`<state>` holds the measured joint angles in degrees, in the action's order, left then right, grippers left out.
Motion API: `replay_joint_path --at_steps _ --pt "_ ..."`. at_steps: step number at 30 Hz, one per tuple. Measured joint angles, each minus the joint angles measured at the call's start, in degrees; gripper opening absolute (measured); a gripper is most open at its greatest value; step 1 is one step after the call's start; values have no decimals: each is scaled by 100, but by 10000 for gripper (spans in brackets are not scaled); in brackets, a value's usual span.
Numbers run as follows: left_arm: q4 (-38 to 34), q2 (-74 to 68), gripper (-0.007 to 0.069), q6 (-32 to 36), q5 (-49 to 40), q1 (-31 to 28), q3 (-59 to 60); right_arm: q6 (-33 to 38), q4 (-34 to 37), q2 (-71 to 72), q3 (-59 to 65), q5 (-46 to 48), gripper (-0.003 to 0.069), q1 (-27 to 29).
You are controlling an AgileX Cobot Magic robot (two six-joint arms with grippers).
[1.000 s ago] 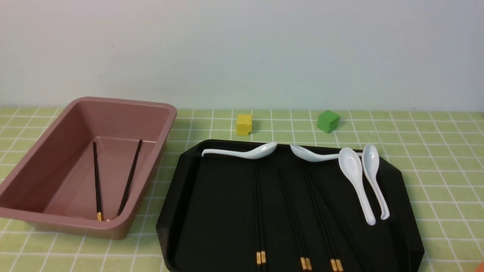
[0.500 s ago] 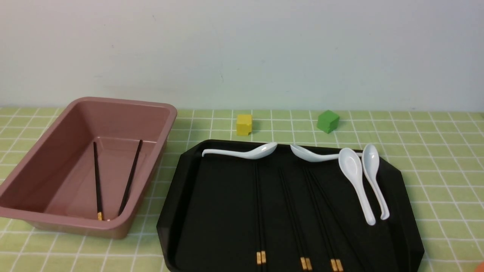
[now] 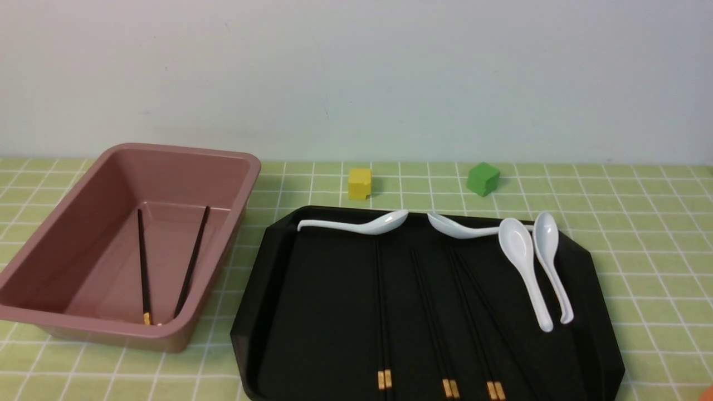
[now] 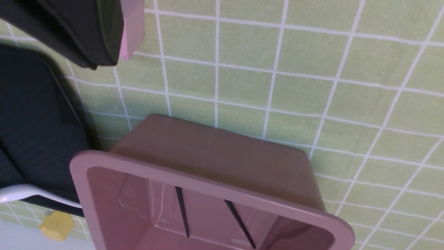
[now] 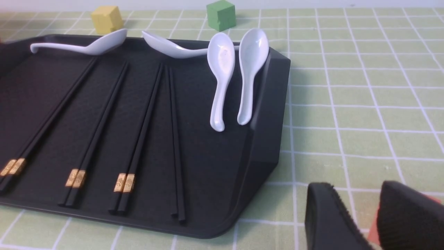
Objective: On green tablecloth take chopsticks from black tray and put them in box.
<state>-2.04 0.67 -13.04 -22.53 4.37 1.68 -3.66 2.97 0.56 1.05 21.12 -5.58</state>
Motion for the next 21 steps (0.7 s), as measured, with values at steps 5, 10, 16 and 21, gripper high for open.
replay_joint_path --at_steps 5,10,16,21 --pt "0 0 -1 0 5 0 0 0 0 0 0 0 240 0" --pt "0 0 2 0 5 0 0 0 0 0 0 5 240 0" --pt "0 0 4 0 5 0 0 0 0 0 0 5 240 0" --pt "0 0 5 0 5 0 0 0 0 0 0 5 240 0"
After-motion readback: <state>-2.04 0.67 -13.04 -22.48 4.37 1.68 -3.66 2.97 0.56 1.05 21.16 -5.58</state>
